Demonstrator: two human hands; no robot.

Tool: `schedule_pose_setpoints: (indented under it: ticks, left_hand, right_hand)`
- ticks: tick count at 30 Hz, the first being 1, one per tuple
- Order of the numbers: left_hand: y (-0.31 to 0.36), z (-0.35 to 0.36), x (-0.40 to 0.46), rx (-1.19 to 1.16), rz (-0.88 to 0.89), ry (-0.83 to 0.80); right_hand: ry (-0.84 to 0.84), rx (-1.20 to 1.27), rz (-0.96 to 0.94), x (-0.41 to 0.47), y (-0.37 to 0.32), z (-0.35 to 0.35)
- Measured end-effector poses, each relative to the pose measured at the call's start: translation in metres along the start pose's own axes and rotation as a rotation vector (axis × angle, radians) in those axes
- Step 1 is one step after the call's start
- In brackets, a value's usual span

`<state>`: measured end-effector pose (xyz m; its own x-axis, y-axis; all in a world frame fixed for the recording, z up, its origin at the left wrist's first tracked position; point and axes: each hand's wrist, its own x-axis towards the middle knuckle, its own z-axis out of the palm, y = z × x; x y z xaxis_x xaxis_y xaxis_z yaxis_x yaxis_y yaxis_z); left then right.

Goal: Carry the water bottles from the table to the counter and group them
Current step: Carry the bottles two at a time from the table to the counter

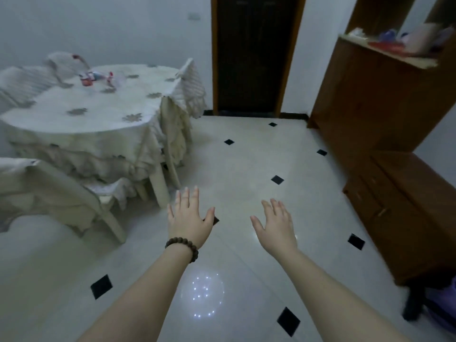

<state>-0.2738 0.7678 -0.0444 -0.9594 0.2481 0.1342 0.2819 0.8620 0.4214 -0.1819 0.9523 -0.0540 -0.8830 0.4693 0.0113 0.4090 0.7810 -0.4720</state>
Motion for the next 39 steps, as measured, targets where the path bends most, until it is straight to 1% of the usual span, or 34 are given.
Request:
schedule_pose_setpoints:
  ticks: [3,11,14,20,26,33,39]
  left_hand:
    - [-0.038,-0.016,0.03,0.005,-0.09,0.036]
    - [-0.097,-0.031,0.107,0.031,-0.232,0.114]
    - [-0.109,-0.025,0.15,0.044,-0.264,0.148]
    - [-0.111,-0.014,0.267,0.077,-0.351,0.142]
    - [-0.117,-0.023,0.383,0.07,-0.438,0.189]
    - [-0.158,-0.026,0.465,0.078,-0.552,0.234]
    - [-0.214,-0.026,0.534,0.098,-0.606,0.256]
  right_hand:
    - [-0.031,-0.014,-0.073,0.041,-0.04,0.02]
    - [-0.097,0.012,-0.201,0.137,-0.111,0.06]
    - [-0.122,-0.003,-0.247,0.187,-0.126,0.073]
    - [-0.119,-0.013,-0.346,0.318,-0.15,0.087]
    - [-0.152,0.006,-0.402,0.443,-0.184,0.092]
    - [-0.228,0.051,-0.455,0.537,-0.241,0.124]
    - [-0.262,0.055,-0.517,0.612,-0.305,0.166]
